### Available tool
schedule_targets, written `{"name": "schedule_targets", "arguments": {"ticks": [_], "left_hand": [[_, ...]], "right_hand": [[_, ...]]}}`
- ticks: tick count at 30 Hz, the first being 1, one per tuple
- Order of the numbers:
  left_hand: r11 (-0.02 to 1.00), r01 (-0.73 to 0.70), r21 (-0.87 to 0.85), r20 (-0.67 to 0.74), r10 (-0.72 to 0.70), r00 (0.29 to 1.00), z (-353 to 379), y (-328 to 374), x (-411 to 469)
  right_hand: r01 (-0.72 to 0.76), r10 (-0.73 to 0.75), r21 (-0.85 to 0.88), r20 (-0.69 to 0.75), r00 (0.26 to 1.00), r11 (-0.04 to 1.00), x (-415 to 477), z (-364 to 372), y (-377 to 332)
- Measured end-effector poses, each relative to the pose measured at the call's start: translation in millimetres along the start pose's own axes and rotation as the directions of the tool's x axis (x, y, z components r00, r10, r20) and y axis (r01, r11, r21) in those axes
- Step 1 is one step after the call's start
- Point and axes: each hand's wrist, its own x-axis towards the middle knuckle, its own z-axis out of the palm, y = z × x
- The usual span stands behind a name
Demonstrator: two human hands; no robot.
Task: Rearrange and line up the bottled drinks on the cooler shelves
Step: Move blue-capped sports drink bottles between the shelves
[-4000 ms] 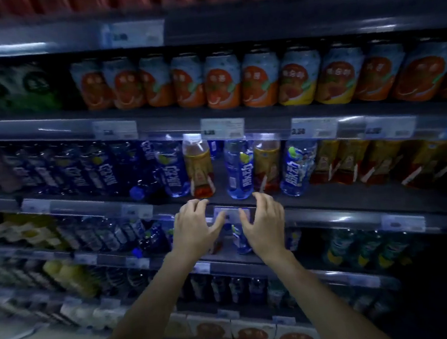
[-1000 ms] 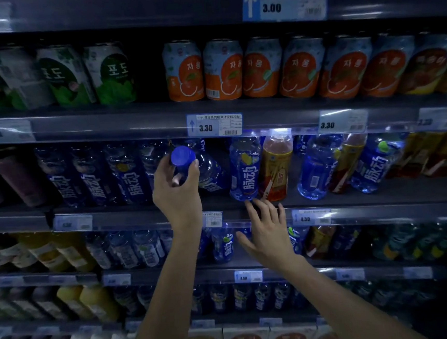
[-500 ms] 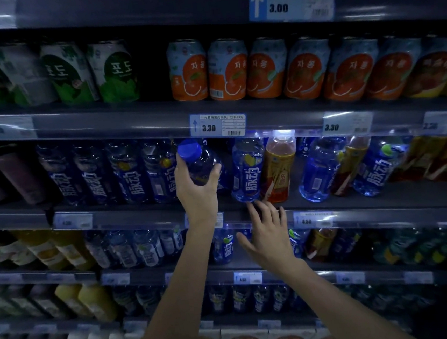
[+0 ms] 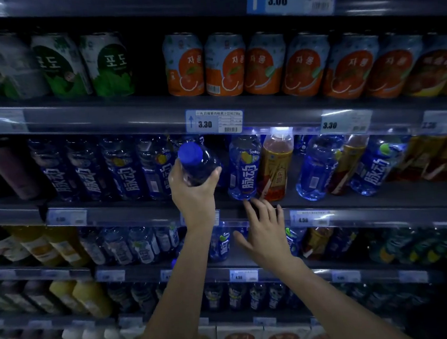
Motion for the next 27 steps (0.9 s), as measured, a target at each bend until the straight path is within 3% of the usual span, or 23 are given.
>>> {"name": "schedule_targets", "arguments": {"ticks": [6, 10, 22, 27], "left_hand": [[0.998, -0.067, 0.016, 0.005, 0.067, 0.998, 8.8, 8.3, 5.4], [0.999, -0.001, -0.033, -0.028, 0.000, 1.000, 15.7, 3.1, 6.9], [0.976, -0.102, 0.194, 0.129, 0.078, 0.989, 22.6, -33.3, 10.6], [0.933, -0.115, 0.340, 0.055, 0.103, 0.993, 22.1, -35.3, 1.9]], "right_hand": [[-0.008, 0.008, 0.013, -0.015, 1.000, 1.000, 1.0, 0.7, 0.0], [-0.017, 0.017, 0.014, -0.006, 1.000, 1.000, 1.4, 0.5, -0.7], [-0.009, 0.009, -0.014, 0.016, 1.000, 1.000, 1.5, -1.1, 0.7], [-0.012, 0.013, -0.016, 0.014, 1.000, 1.000, 1.7, -1.0, 0.2]]}}
